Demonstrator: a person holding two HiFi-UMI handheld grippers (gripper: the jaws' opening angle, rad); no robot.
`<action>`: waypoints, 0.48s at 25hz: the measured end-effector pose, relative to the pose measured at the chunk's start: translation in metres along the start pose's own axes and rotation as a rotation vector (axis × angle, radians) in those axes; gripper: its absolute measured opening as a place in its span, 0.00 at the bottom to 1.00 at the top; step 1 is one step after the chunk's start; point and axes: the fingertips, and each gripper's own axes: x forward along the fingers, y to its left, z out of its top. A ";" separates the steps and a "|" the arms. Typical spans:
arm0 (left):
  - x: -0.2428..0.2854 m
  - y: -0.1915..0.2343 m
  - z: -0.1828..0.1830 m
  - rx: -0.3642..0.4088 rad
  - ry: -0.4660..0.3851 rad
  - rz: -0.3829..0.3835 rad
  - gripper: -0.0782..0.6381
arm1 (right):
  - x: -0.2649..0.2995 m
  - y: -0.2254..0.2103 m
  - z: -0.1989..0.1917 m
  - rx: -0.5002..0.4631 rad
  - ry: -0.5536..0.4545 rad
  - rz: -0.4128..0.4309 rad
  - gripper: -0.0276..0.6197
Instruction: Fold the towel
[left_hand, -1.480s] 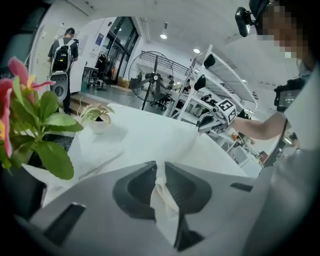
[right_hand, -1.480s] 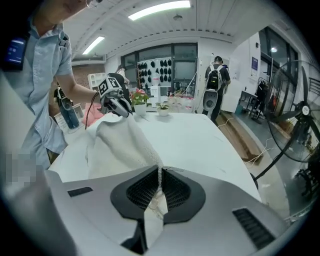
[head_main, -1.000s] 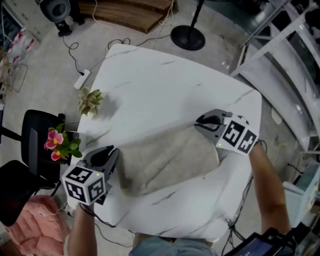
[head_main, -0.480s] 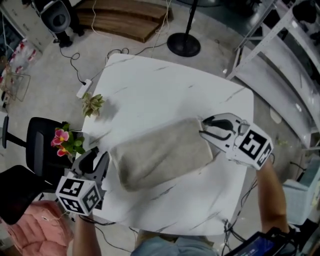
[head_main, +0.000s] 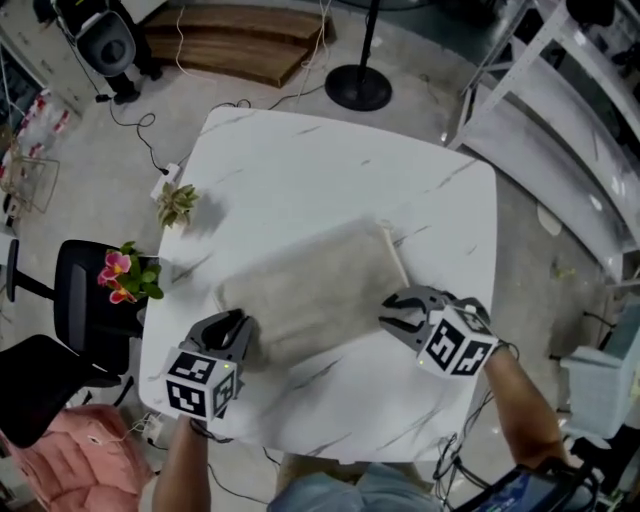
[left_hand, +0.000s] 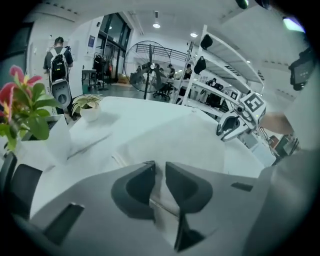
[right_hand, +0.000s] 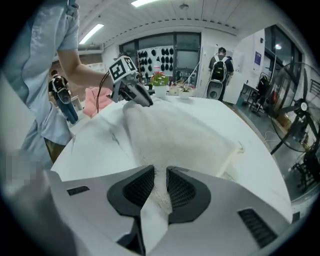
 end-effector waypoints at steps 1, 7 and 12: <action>0.000 0.001 0.001 -0.011 -0.003 -0.008 0.21 | -0.001 0.000 -0.005 0.014 0.005 -0.001 0.18; 0.003 0.006 -0.002 -0.050 -0.008 -0.014 0.20 | 0.006 0.005 -0.012 0.056 0.018 0.003 0.16; -0.002 -0.004 0.006 -0.045 -0.025 0.000 0.20 | -0.013 -0.003 -0.001 0.163 -0.057 0.020 0.21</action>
